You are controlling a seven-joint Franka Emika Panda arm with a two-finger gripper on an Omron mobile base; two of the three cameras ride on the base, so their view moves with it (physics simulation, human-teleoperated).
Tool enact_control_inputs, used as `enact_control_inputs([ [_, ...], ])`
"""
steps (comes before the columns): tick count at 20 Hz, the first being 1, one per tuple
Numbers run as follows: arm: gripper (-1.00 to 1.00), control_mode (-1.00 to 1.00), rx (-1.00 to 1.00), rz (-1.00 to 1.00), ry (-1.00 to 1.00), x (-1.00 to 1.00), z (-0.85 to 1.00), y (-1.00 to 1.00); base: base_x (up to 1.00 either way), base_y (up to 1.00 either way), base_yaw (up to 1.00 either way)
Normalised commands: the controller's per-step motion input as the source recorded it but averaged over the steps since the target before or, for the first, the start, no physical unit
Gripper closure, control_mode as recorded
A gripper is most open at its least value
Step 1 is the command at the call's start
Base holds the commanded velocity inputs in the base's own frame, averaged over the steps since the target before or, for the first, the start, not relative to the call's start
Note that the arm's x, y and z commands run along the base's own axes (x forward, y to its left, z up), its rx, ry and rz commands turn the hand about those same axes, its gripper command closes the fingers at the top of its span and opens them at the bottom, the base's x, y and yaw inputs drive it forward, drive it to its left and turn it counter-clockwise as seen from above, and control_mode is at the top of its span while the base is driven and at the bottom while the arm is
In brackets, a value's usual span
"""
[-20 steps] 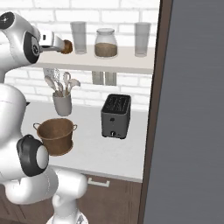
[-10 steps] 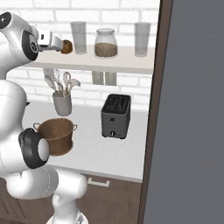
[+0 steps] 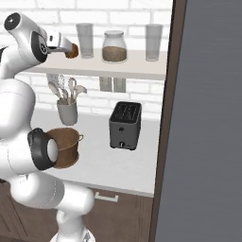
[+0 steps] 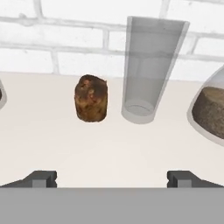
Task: Open the cabinet, pick up the bread from the cabinet and place it in the basket. Then move the basket to the dining counter.
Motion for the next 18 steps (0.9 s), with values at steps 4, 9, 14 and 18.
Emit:
enact_control_inputs([
  [4,-1.0,-1.0,0.0,0.0,0.0,0.23,0.0,0.01,0.0,0.0,0.0],
  [9,-1.0,-1.0,0.0,0.0,0.0,0.29,0.0,0.09,0.0,0.0,0.0],
  [14,-1.0,-1.0,0.0,0.0,0.0,0.25,0.0,0.16,0.0,0.0,0.0],
  [18,-1.0,-1.0,0.0,0.0,0.01,0.33,0.0,0.15,0.0,0.0,0.0],
])
